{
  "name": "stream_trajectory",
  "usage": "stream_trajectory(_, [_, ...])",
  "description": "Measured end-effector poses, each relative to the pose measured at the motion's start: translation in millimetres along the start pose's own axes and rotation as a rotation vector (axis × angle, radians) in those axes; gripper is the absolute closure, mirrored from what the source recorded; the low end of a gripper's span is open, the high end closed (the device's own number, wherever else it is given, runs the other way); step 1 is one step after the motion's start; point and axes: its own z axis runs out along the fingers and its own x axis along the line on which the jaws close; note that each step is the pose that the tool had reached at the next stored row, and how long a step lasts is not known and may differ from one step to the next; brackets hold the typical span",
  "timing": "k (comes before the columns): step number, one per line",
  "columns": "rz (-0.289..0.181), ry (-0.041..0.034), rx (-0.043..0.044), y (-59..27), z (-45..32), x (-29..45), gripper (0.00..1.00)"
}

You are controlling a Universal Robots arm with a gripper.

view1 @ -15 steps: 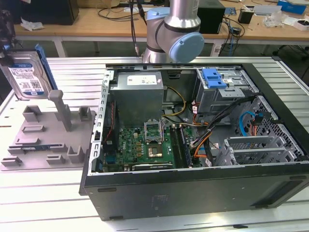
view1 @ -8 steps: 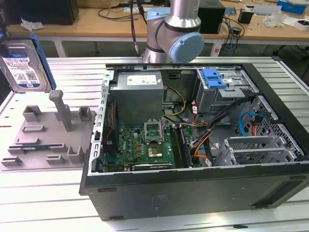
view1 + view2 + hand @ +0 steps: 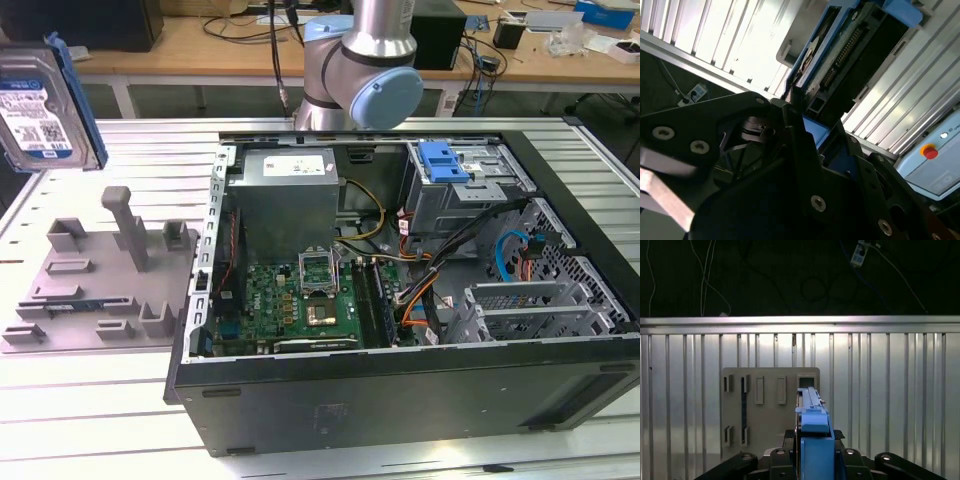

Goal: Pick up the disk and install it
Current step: 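Pick up the disk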

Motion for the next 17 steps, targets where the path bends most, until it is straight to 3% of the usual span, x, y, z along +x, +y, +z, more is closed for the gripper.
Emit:
stream_trajectory(14, [0.0, 0.0001, -0.0001, -0.4, -61.5, 2.2, 0.64])
stream_trajectory(17, [0.0, 0.0, 0.0, -0.4, -65.5, 2.4, 0.64])
